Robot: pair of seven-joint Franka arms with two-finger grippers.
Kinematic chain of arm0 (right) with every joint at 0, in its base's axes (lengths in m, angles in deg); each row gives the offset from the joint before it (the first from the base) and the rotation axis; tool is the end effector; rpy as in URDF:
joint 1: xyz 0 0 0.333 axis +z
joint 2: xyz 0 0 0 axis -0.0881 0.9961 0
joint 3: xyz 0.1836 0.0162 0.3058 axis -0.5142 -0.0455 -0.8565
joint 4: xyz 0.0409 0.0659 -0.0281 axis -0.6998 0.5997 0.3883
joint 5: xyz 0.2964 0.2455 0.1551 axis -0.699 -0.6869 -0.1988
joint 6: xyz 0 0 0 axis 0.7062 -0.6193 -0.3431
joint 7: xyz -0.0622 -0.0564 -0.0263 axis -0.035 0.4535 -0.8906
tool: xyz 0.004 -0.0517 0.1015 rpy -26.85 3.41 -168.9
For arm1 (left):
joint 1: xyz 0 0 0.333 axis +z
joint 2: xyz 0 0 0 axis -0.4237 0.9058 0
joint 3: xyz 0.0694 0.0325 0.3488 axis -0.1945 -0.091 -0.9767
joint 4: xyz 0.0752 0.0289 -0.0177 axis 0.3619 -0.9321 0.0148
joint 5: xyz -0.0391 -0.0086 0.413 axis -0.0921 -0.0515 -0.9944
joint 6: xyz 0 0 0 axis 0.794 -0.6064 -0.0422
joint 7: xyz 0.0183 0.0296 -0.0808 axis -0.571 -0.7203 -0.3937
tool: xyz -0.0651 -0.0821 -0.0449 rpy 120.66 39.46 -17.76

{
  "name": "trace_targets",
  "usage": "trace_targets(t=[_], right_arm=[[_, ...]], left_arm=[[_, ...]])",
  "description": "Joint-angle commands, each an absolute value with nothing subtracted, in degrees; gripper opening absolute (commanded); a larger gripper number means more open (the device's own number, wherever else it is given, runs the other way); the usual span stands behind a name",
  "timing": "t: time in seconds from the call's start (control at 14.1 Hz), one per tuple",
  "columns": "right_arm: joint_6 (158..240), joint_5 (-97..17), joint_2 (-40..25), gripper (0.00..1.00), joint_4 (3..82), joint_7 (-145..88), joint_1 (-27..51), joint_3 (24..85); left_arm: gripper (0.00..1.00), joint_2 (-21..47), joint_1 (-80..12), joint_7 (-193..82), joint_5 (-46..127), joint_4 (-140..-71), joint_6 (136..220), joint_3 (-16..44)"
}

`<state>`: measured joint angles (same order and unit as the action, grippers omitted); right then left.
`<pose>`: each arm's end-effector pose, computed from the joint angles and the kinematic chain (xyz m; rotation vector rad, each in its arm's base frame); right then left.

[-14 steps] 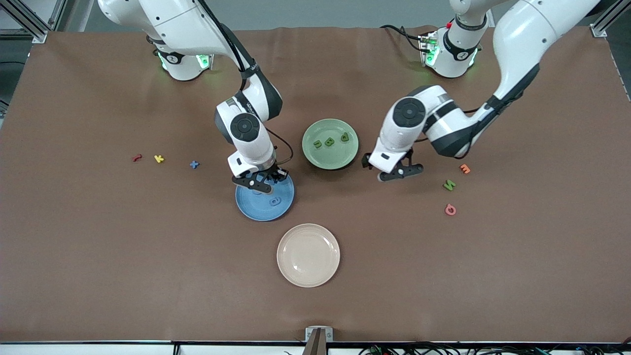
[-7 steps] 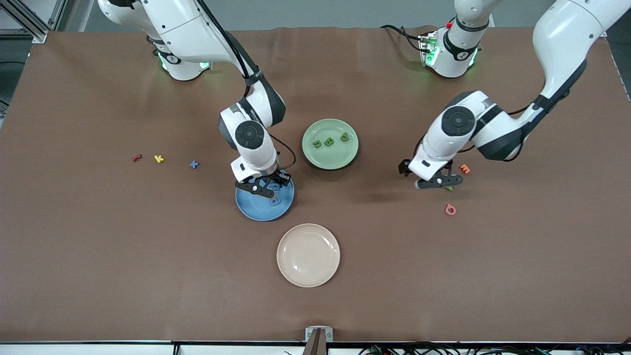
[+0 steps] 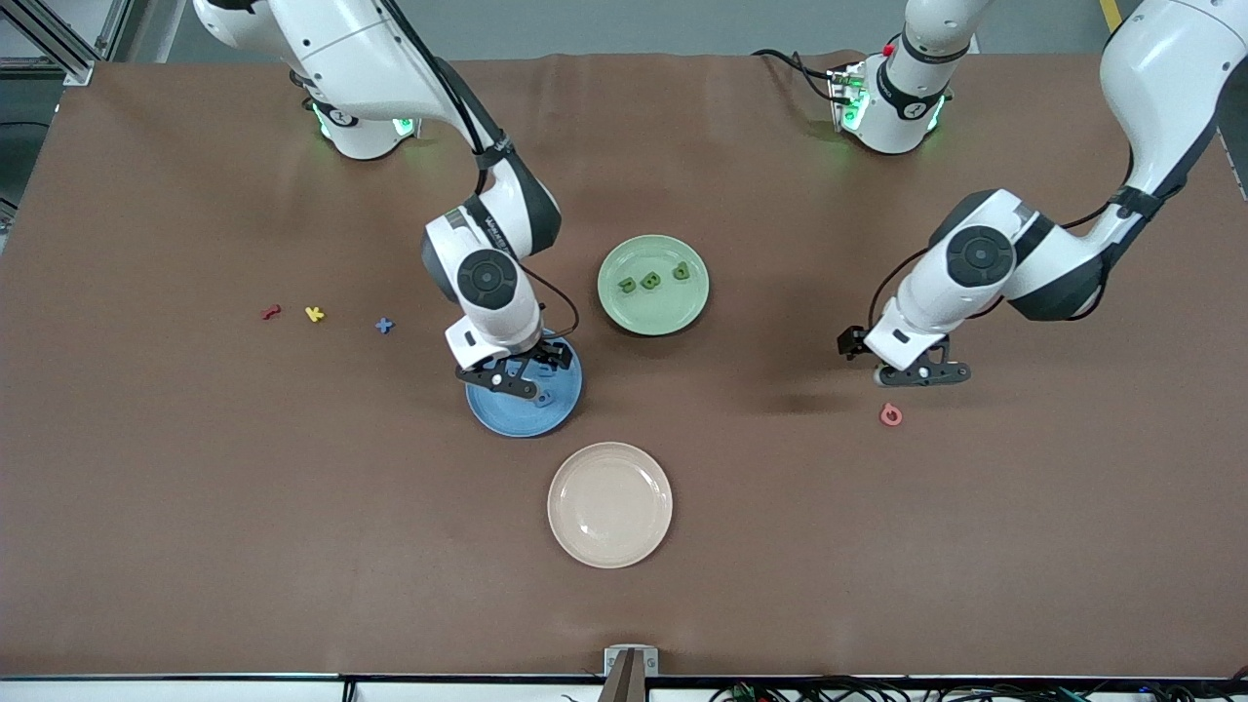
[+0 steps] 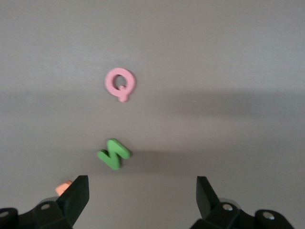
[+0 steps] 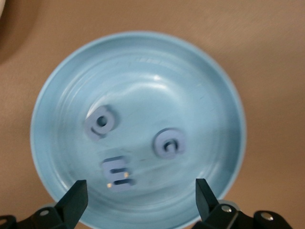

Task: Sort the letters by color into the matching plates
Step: 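Place the blue E on the blue plate while the left gripper returns, then grasp the green N with the left gripper while the right gripper reaches the blue X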

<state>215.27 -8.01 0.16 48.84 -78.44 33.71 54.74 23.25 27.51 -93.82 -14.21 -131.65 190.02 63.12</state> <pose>0.5649 0.3732 0.2419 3.0769 -0.4032 -0.0976 0.5551 -0.1118 0.2649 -3.1105 -0.0334 0.0334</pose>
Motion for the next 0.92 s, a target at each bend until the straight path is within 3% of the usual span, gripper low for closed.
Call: trace_targets(t=[0.0, 0.85], right_arm=[[214.9, -7.0, -4.7, 1.0, 53.4, -76.0, 32.0, 54.1], [231.1, -6.9, -23.0, 1.0, 84.2, -50.7, 17.6, 54.1]], left_arm=[[0.98, 25.0, 30.1, -92.2, -16.8, -132.4, 191.4, 63.7], [0.88, 29.3, 29.7, -93.5, -25.2, -134.3, 199.1, 56.7]])
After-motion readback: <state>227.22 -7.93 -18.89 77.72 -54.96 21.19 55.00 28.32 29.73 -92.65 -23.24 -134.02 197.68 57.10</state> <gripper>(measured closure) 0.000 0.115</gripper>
